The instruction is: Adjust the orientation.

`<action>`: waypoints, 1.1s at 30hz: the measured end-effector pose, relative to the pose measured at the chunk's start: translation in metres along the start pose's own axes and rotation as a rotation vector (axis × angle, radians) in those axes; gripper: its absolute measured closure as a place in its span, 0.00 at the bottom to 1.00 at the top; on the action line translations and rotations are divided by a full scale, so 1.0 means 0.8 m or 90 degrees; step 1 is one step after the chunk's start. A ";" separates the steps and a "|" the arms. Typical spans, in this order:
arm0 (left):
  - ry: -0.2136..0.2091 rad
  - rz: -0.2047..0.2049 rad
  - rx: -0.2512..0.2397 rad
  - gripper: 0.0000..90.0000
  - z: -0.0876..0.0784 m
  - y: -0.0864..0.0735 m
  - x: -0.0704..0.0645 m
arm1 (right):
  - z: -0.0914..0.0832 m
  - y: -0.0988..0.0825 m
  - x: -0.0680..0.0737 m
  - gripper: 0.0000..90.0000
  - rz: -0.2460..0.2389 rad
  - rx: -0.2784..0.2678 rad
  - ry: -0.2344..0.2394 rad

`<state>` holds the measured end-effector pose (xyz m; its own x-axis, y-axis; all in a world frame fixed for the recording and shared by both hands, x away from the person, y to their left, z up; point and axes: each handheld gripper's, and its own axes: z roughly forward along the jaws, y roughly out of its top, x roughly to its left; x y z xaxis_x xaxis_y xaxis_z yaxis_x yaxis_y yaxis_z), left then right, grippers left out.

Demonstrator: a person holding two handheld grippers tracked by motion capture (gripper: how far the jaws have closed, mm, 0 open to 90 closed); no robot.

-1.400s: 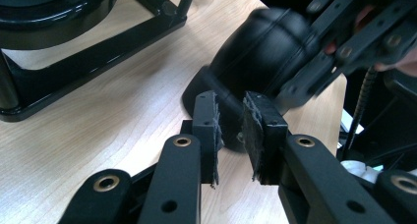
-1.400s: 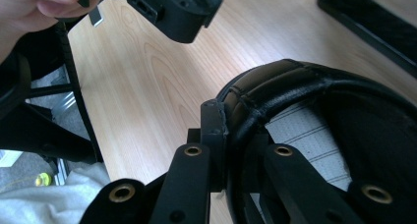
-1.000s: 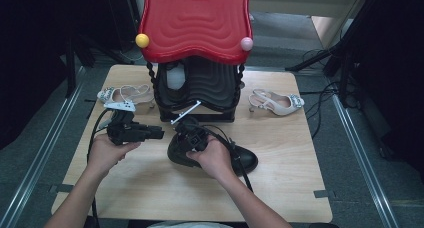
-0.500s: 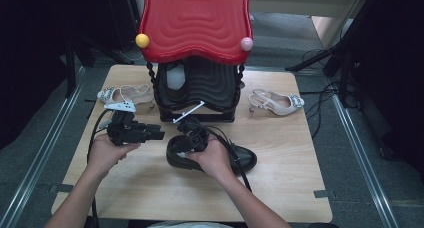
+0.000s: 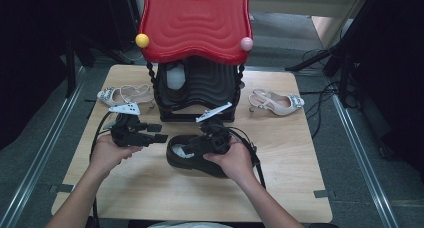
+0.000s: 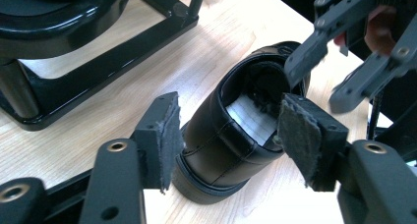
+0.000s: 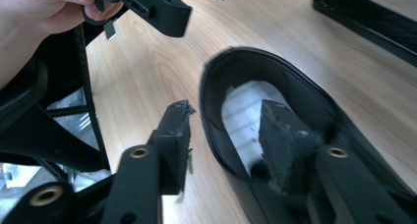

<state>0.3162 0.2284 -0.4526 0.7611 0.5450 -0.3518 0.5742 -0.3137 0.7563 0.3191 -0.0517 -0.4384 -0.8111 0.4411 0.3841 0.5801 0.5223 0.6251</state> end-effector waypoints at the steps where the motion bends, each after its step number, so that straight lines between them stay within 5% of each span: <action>1: 0.000 0.001 0.002 0.45 0.001 0.000 0.000 | -0.005 -0.004 -0.002 0.61 0.002 -0.005 -0.001; 8: 0.002 0.017 -0.016 0.53 0.007 0.004 -0.001 | -0.035 -0.030 -0.012 0.57 0.015 -0.030 -0.001; 18: -0.015 -0.016 0.004 0.78 0.011 0.018 0.003 | -0.064 -0.061 -0.009 0.60 -0.002 -0.055 -0.031; 21: -0.008 -0.023 0.022 0.84 0.016 0.023 0.006 | -0.071 -0.074 -0.013 0.63 -0.008 -0.075 -0.038; 25: 0.001 -0.001 0.038 0.99 0.026 0.028 0.007 | -0.076 -0.091 -0.020 0.68 0.008 -0.071 -0.049; 27: 0.000 0.024 0.041 1.00 0.031 0.027 0.006 | -0.077 -0.099 -0.022 0.70 0.014 -0.073 -0.055; 33: -0.017 0.016 0.033 1.00 0.036 0.025 0.014 | -0.069 -0.125 -0.018 0.84 0.024 -0.077 -0.060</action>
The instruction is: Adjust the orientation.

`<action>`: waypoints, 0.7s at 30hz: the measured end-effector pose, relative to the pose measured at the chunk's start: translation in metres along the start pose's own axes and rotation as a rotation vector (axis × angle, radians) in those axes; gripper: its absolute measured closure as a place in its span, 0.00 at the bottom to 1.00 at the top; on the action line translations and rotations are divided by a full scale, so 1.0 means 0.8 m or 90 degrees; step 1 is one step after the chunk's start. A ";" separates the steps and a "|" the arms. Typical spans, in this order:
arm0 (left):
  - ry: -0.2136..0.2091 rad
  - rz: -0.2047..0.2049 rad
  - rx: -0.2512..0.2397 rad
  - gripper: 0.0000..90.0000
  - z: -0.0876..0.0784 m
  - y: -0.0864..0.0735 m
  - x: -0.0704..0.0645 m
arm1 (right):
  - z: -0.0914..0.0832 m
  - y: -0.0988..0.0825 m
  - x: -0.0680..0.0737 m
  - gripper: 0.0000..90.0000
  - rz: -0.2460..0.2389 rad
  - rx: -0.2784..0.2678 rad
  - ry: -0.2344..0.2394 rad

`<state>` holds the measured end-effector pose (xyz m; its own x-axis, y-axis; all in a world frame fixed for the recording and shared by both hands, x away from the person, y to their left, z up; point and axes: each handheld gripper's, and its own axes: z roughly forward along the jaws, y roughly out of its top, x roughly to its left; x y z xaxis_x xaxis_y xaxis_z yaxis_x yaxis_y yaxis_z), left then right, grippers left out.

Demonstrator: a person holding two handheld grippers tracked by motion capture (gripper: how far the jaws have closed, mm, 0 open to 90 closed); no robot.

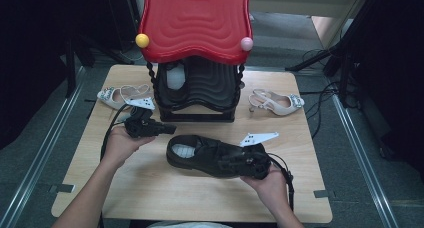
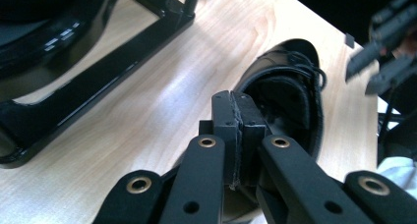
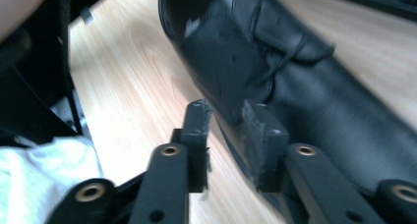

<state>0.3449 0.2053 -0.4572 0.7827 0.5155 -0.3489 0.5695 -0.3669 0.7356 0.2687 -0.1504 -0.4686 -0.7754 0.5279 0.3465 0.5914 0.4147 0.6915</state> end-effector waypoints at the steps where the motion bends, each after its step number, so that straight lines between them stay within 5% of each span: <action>1: 0.004 -0.004 0.001 1.00 0.001 -0.001 0.002 | 0.002 -0.003 0.002 0.88 -0.004 0.010 -0.007; 6: -0.004 -0.008 0.005 1.00 0.010 -0.003 0.011 | 0.014 -0.014 0.003 1.00 -0.001 0.044 -0.027; 11: -0.004 0.005 0.048 0.99 0.026 -0.006 0.015 | 0.024 -0.024 -0.005 0.99 0.025 0.057 -0.037; 16: -0.007 -0.004 0.048 0.99 0.033 -0.006 0.019 | 0.034 -0.030 -0.018 1.00 0.048 0.076 -0.047; 21: 0.004 -0.003 0.057 1.00 0.034 -0.005 0.013 | 0.036 -0.030 -0.018 0.99 0.033 0.074 -0.054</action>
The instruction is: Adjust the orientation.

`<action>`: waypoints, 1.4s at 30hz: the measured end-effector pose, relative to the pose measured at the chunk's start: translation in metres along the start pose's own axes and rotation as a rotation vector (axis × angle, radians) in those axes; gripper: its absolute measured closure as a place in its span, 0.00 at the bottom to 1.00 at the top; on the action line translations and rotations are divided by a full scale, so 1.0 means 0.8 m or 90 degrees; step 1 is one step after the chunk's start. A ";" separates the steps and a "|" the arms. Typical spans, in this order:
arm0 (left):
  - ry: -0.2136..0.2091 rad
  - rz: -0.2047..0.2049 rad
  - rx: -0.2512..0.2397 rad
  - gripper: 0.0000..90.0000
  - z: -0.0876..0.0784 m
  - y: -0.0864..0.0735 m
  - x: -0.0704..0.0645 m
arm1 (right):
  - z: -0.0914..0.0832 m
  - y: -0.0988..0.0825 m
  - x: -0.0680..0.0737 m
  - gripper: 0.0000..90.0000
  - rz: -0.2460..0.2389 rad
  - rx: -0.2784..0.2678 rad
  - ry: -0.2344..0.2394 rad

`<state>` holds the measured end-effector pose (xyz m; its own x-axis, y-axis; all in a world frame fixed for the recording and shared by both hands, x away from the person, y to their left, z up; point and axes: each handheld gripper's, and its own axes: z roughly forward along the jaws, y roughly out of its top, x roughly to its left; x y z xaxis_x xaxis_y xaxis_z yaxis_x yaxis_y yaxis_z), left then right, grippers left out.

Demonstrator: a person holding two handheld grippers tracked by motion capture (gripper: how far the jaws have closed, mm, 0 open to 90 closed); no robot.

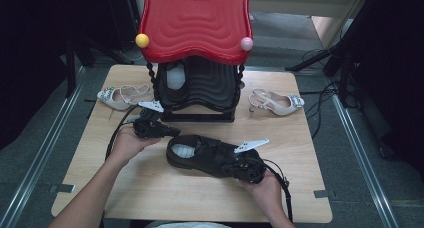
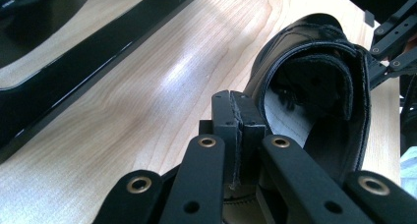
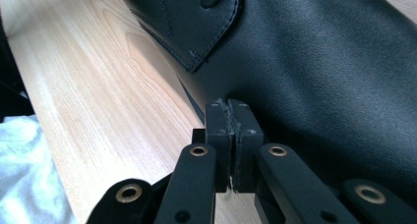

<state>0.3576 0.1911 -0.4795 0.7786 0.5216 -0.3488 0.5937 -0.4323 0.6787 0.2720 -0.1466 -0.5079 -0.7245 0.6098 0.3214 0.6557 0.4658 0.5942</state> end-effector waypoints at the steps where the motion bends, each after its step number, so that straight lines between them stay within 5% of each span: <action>1: -0.002 0.000 0.001 1.00 0.000 0.000 0.000 | 0.000 0.000 0.000 1.00 0.000 0.000 -0.002; 26: -0.013 0.000 0.010 1.00 -0.008 -0.020 -0.024 | 0.002 0.014 -0.025 1.00 0.027 0.024 0.003; 42: -0.071 -0.006 0.024 1.00 0.007 -0.031 -0.060 | -0.002 0.031 -0.049 1.00 0.058 0.025 -0.015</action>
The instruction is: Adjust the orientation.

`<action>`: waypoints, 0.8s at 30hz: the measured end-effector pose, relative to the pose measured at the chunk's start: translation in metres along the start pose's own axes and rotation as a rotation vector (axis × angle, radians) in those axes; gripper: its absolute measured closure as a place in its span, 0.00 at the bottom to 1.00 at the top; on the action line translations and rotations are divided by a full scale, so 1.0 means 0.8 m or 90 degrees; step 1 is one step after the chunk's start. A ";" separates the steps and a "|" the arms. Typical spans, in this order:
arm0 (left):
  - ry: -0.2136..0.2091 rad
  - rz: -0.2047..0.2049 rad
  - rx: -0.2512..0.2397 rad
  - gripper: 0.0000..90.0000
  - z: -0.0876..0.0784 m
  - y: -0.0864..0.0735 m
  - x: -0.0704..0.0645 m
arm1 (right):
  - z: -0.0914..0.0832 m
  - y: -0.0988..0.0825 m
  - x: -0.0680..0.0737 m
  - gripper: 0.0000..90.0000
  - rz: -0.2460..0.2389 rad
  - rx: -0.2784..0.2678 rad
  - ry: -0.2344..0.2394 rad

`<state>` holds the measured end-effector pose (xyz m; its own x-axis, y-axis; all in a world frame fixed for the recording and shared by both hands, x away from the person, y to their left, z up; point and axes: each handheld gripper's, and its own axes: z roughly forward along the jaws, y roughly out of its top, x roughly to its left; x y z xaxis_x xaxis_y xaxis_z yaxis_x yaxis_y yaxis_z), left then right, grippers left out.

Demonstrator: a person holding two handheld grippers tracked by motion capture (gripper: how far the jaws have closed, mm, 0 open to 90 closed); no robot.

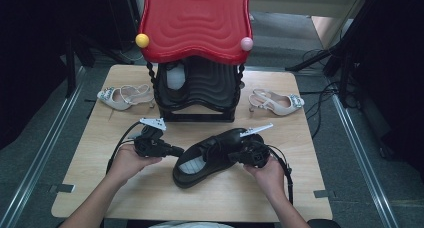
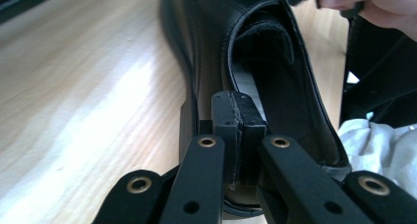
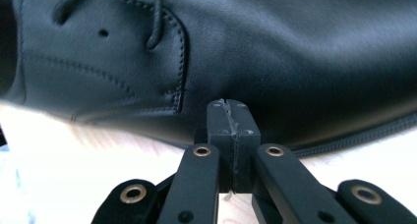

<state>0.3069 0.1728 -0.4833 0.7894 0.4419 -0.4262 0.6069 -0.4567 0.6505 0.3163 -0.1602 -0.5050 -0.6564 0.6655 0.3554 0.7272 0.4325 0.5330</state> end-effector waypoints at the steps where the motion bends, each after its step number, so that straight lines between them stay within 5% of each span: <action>1: -0.002 0.001 0.000 1.00 0.002 0.000 -0.002 | 0.000 0.001 -0.001 1.00 0.004 -0.001 -0.002; 7: -0.020 -0.008 -0.001 1.00 0.010 0.002 -0.005 | 0.004 0.008 -0.006 1.00 0.000 -0.010 -0.012; 14: 0.011 -0.025 -0.038 1.00 0.007 0.005 0.006 | -0.001 0.008 -0.010 1.00 0.010 -0.016 0.001; 24: 0.007 -0.023 0.014 1.00 0.042 0.012 0.016 | -0.003 -0.013 0.005 1.00 0.013 -0.003 0.006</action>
<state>0.3262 0.1482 -0.5035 0.7661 0.4663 -0.4424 0.6369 -0.4574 0.6207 0.3056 -0.1634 -0.5069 -0.6437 0.6683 0.3729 0.7391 0.4165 0.5294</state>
